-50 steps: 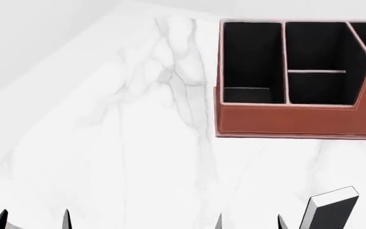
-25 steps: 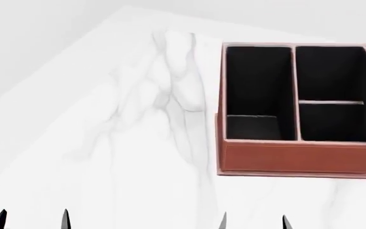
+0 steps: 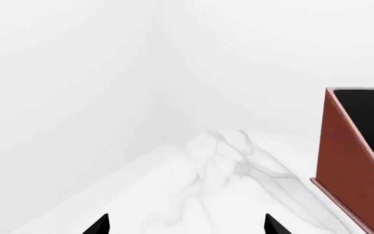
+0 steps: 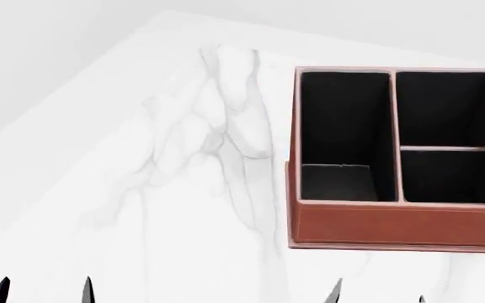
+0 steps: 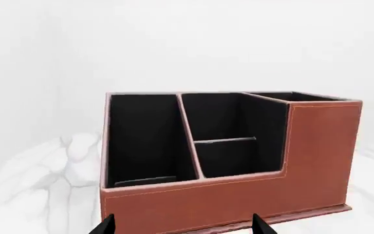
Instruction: Pick up the book and place it in the left compartment of the caddy.
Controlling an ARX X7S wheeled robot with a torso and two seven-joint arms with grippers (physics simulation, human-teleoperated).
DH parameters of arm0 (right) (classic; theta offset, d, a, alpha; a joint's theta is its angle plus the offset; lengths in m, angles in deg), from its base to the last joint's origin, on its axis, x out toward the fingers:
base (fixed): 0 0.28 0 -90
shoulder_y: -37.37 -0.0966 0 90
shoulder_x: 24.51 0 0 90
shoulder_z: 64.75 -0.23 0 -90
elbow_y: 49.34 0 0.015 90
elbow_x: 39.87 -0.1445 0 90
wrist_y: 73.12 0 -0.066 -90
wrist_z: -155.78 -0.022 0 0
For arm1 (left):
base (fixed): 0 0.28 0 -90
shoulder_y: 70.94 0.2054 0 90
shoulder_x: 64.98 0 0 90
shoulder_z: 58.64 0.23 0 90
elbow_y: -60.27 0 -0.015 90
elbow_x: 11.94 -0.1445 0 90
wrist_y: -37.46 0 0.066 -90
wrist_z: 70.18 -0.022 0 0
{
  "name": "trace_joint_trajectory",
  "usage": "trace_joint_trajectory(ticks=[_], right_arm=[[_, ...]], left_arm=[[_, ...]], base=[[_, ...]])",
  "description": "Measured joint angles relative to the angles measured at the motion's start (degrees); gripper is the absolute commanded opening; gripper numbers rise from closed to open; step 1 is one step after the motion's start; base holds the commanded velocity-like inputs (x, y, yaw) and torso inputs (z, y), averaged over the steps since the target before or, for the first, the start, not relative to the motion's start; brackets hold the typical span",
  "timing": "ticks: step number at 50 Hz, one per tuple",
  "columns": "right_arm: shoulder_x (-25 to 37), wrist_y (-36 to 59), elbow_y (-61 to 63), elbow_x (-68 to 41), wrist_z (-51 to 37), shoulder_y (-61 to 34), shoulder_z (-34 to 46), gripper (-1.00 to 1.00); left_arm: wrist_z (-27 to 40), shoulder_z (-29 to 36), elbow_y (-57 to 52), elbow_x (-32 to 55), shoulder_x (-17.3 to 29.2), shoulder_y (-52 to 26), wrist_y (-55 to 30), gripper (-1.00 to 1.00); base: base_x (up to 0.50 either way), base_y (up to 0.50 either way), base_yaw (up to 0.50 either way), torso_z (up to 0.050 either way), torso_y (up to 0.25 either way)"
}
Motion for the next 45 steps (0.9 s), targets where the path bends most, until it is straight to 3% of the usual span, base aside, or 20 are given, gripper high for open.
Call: trace_joint_trajectory(ticks=[8,17,29,45], right_arm=[[-2.79,5.49,4.41,6.57,-23.84,1.18,-3.14,1.0],[-3.66,9.25,7.13,10.47,-38.54,1.89,-4.22,1.0],[-3.32,11.01,7.75,11.06,-46.89,1.91,-4.58,1.0],[-2.56,10.41,2.67,4.98,-48.3,-0.06,-5.42,1.0]], left_arm=[[0.16,0.47,-0.01,0.1,0.23,0.24,0.14,1.0],[0.39,0.86,0.1,0.25,0.5,0.37,0.37,1.0],[0.7,1.36,0.19,0.4,0.82,0.3,0.47,1.0],[1.18,1.94,-0.09,0.74,1.25,0.13,0.24,1.0]], base=[[0.0,0.0,0.0,0.0,0.0],[0.0,0.0,0.0,0.0,0.0],[0.0,0.0,0.0,0.0,0.0],[0.0,0.0,0.0,0.0,0.0]])
